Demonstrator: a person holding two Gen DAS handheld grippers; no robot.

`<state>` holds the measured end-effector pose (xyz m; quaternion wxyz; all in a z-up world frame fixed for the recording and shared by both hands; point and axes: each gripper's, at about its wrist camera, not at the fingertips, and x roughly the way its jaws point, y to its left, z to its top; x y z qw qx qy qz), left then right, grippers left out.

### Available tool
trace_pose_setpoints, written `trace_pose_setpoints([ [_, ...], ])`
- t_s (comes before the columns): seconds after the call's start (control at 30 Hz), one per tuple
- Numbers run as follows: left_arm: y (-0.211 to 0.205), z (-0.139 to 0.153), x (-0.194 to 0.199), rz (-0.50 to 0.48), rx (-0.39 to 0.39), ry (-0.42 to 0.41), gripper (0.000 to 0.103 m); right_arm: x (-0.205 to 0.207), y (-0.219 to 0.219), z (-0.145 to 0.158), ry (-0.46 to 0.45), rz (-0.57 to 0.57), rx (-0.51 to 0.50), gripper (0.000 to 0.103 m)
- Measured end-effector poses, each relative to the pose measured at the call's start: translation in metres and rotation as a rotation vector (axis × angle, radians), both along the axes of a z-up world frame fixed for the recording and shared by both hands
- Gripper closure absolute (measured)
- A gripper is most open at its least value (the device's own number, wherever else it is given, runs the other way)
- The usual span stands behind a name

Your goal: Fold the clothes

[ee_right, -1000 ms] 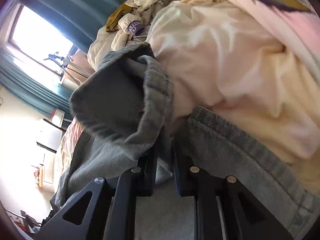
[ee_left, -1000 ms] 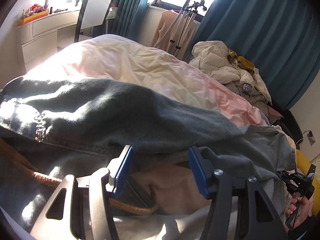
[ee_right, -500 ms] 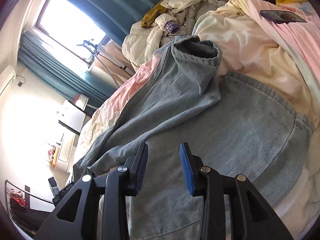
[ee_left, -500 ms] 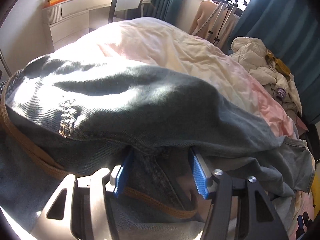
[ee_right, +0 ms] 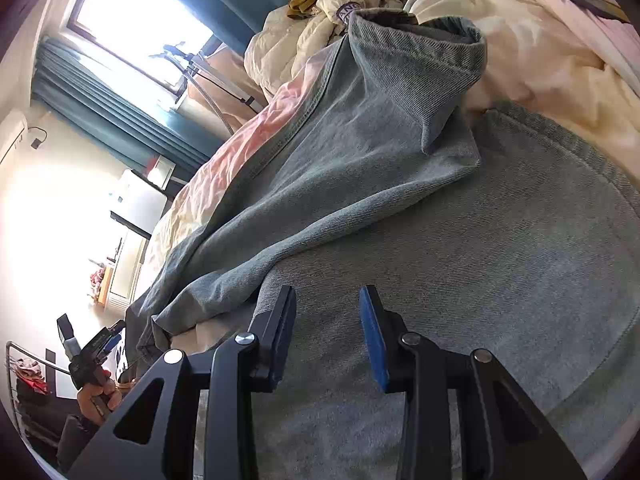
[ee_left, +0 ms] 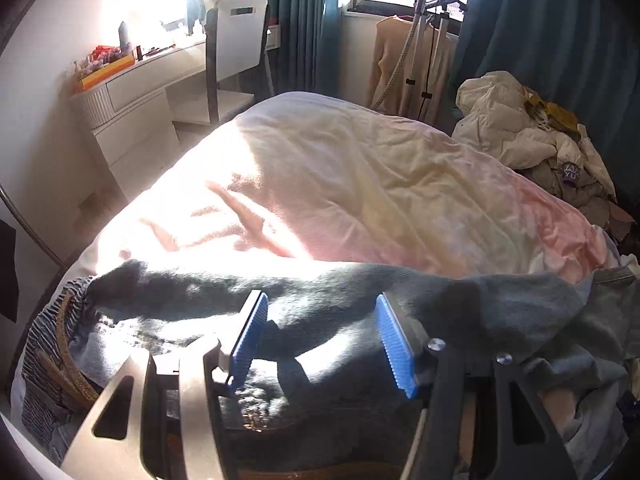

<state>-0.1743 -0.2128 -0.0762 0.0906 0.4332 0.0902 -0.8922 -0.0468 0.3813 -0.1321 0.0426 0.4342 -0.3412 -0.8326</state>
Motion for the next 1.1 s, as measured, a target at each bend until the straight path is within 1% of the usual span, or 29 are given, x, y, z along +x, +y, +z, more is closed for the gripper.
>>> trace_pose_setpoints([
  [0.1,-0.036,0.001,0.019,0.056,0.057,0.003,0.045,-0.007,-0.004,-0.009,-0.017,0.024,0.027,0.070],
  [0.17,-0.058,0.001,0.029,0.096,0.059,-0.004,0.045,-0.010,-0.005,-0.013,-0.020,0.036,0.017,0.070],
  [0.33,-0.093,0.010,0.039,0.118,0.144,0.020,0.045,-0.014,-0.010,-0.010,0.009,0.068,-0.001,0.070],
  [0.43,-0.079,0.016,0.021,0.015,0.132,0.035,0.045,-0.016,-0.015,-0.005,0.017,0.097,-0.028,0.070],
  [0.5,-0.060,0.016,0.008,-0.075,0.111,0.024,0.045,-0.020,-0.017,0.001,0.013,0.119,-0.052,0.069],
  [0.57,-0.034,0.016,-0.001,-0.204,0.091,0.010,0.045,-0.032,-0.017,0.010,0.002,0.128,-0.043,0.063],
  [0.6,-0.016,0.016,-0.004,-0.273,0.069,0.003,0.045,-0.041,-0.016,0.018,0.005,0.136,-0.029,0.061],
  [0.67,0.025,0.012,-0.008,-0.416,0.001,-0.021,0.045,-0.064,-0.010,0.033,0.010,0.119,0.019,0.051],
  [0.73,0.067,0.007,-0.010,-0.561,-0.073,-0.045,0.045,-0.095,-0.001,0.044,-0.015,0.074,0.053,0.051],
  [0.8,0.109,0.000,-0.005,-0.702,-0.152,-0.050,0.045,-0.133,0.007,0.048,-0.046,0.040,0.043,0.051],
  [0.83,0.125,-0.002,-0.002,-0.753,-0.176,-0.045,0.045,-0.152,0.010,0.049,-0.065,0.026,0.037,0.050],
  [0.9,0.156,-0.006,0.004,-0.851,-0.221,-0.034,0.045,-0.189,0.013,0.046,-0.117,-0.003,0.041,0.044],
  [0.97,0.176,-0.010,0.004,-0.893,-0.254,-0.020,0.045,-0.223,0.015,0.038,-0.194,-0.037,0.064,0.039],
  [1.03,0.189,-0.016,0.001,-0.900,-0.306,-0.006,0.045,-0.250,0.018,0.023,-0.277,-0.069,0.075,0.039],
  [1.1,0.193,-0.024,-0.005,-0.900,-0.343,-0.012,0.045,-0.270,0.022,0.012,-0.332,-0.103,0.099,0.039],
])
